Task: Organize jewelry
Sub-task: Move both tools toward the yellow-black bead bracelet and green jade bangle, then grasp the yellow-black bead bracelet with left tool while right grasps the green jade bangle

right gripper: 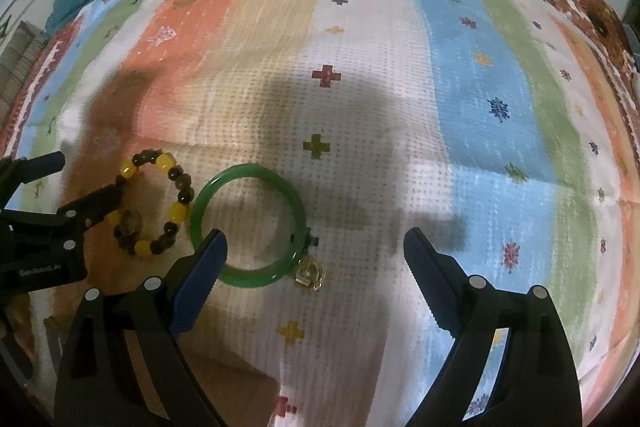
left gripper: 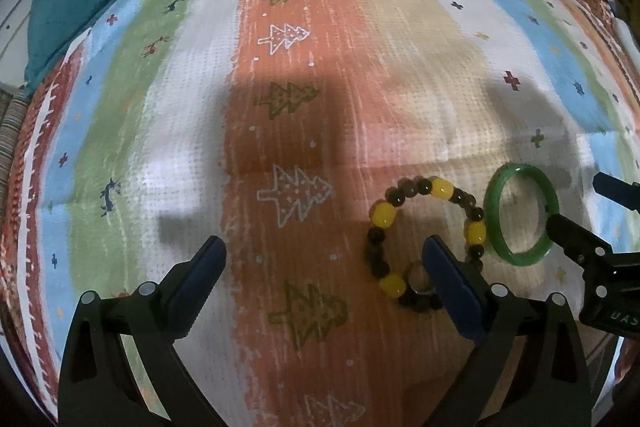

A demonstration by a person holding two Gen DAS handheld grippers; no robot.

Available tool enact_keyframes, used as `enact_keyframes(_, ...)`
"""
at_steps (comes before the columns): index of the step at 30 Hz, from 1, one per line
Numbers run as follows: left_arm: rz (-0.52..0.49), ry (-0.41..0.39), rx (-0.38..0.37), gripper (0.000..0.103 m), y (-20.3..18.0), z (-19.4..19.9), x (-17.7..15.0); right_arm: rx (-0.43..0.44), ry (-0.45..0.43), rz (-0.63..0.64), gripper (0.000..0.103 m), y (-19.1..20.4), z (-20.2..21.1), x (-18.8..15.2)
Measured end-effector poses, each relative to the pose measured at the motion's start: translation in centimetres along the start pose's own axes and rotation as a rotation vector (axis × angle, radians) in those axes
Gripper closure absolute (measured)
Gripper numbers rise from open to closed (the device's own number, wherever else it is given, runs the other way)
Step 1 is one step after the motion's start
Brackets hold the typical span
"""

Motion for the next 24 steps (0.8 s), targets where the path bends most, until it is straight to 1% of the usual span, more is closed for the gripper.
enact_keyframes(3,-0.007,0.011,0.008,0.009,0.0,-0.6,0.1,-0.002,0.018,-0.015,0.013,-0.2,-0.9,0.2)
enact_keyframes(5,-0.016,0.034,0.019,0.016,0.1,-1.1,0.0,-0.004,0.027,-0.007,0.013,-0.1,-1.2,0.2)
enact_keyframes(6,-0.017,0.047,0.031,0.018,0.2,-1.4,0.0,-0.017,0.029,0.006,0.014,0.1,-1.4,0.2)
enact_keyframes(7,-0.017,0.052,0.038,0.019,0.3,-1.5,-0.1,-0.031,0.029,0.016,0.018,0.2,-1.4,0.2)
enact_keyframes(8,-0.015,0.052,0.037,0.019,0.3,-1.6,-0.1,-0.045,0.027,0.027,0.027,0.3,-1.5,0.2)
enact_keyframes(9,-0.016,0.053,0.035,0.021,0.3,-1.7,0.0,-0.058,0.021,0.037,0.032,0.4,-1.6,0.3)
enact_keyframes(10,-0.017,0.055,0.033,0.025,0.3,-1.6,0.0,-0.057,0.018,0.041,0.034,0.5,-1.6,0.3)
enact_keyframes(11,-0.018,0.058,0.029,0.031,0.3,-1.6,0.0,-0.057,0.014,0.044,0.043,0.6,-1.5,0.4)
enact_keyframes(12,-0.015,0.059,0.027,0.035,0.3,-1.5,0.0,-0.058,0.01,0.046,0.052,0.6,-1.5,0.4)
enact_keyframes(13,-0.005,0.058,0.024,0.044,0.5,-1.3,0.0,-0.057,0.007,0.045,0.057,0.6,-1.4,0.5)
enact_keyframes(14,0.003,0.058,0.02,0.053,0.6,-1.3,0.0,-0.046,0.007,0.044,0.065,0.6,-1.4,0.5)
enact_keyframes(15,0.007,0.059,0.016,0.057,0.6,-1.2,0.1,-0.038,0.004,0.046,0.074,0.6,-1.3,0.5)
enact_keyframes(17,0.012,0.059,0.012,0.073,0.8,-1.1,0.2,-0.029,0.003,0.052,0.084,0.7,-1.3,0.4)
enact_keyframes(18,0.015,0.059,0.012,0.078,0.8,-1.1,0.2,-0.027,0.003,0.051,0.088,0.8,-1.3,0.4)
enact_keyframes(19,0.017,0.059,0.012,0.087,0.9,-1.1,0.2,-0.019,0.004,0.052,0.09,0.9,-1.2,0.4)
enact_keyframes(20,0.018,0.059,0.013,0.093,0.9,-1.1,0.2,-0.014,0.004,0.053,0.093,0.9,-1.2,0.4)
enact_keyframes(21,0.016,0.058,0.016,0.093,0.8,-1.0,0.2,-0.014,0.002,0.056,0.095,0.9,-1.1,0.3)
enact_keyframes(24,0.006,0.061,0.022,0.093,0.5,-0.9,0.1,-0.019,-0.004,0.067,0.095,1.0,-0.8,0.1)
Point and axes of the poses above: each gripper's, at about its wrist camera, not at the fingertips, and z roughly against the way its jaws point, y to its left, x to its top, the point moved 2 cm from there along -z, roughly the way its jaws point, and after that the axes turned 14 degrees about -x, right-handed, at the moved point
